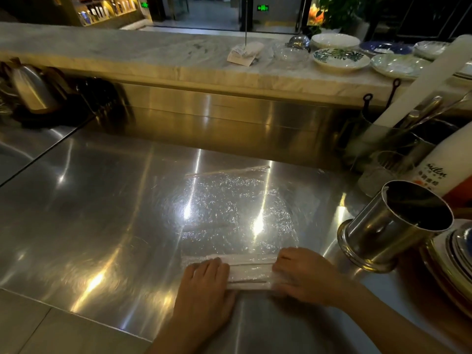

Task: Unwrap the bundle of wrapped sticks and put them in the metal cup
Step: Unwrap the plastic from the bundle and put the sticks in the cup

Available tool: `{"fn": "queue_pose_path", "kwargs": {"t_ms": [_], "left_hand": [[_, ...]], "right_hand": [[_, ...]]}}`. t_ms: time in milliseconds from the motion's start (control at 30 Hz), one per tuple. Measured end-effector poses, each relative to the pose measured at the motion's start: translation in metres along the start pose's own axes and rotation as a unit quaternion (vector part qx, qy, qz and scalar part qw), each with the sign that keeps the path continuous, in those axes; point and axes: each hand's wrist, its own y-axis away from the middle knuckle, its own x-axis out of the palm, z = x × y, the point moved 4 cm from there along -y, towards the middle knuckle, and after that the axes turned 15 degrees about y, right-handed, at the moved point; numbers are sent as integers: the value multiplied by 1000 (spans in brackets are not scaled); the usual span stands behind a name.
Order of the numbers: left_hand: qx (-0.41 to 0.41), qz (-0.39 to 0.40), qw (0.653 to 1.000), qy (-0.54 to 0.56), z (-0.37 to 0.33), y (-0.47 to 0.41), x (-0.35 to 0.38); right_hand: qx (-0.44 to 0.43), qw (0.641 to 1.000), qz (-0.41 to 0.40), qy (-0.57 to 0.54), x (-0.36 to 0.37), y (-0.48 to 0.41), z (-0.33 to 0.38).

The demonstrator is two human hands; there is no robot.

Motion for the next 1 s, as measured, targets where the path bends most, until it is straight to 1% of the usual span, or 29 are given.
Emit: {"fn": "queue_pose_path", "kwargs": {"t_ms": [33, 100, 167, 200, 267, 367, 467, 500, 567, 667, 700, 767, 800, 933, 1000], "left_hand": [[-3, 8, 1000, 14, 0, 4, 0], [3, 1, 999, 33, -1, 6, -2], [0, -12, 999, 42, -2, 6, -4], [-8, -9, 999, 47, -1, 6, -5], [-26, 13, 998, 54, -1, 8, -3], [-49, 51, 996, 49, -3, 12, 4], [-61, 78, 994, 52, -4, 14, 6], [-57, 79, 994, 53, -4, 14, 7], [-47, 75, 995, 54, -2, 13, 7], [-33, 78, 994, 67, 1, 13, 7], [-27, 80, 992, 91, 2, 12, 5], [-30, 72, 985, 154, 3, 3, -6], [-22, 56, 983, 174, 2, -4, -14], [48, -44, 982, 179, -22, -44, -62], [115, -59, 978, 163, -44, -68, -89]], "right_hand": [[26, 999, 5, -41, 2, -1, -3], [115, 985, -44, -119, 2, -5, -13], [242, 950, -101, -167, 3, -10, -32], [304, 927, -109, -188, 4, -12, -42], [392, 888, -77, -227, 8, -19, -56], [450, 846, -15, -287, 10, -31, -64], [458, 782, 19, -423, 11, -42, -59], [457, 769, 28, -446, 11, -44, -56], [458, 772, 32, -440, 10, -44, -51], [432, 756, -9, -492, 6, -45, -40], [411, 761, -32, -501, 1, -44, -36], [361, 798, -71, -478, -10, -44, -32], [336, 816, -86, -463, -17, -44, -30], [242, 865, -128, -420, -46, -44, -21], [213, 878, -146, -402, -59, -44, -17]]}}
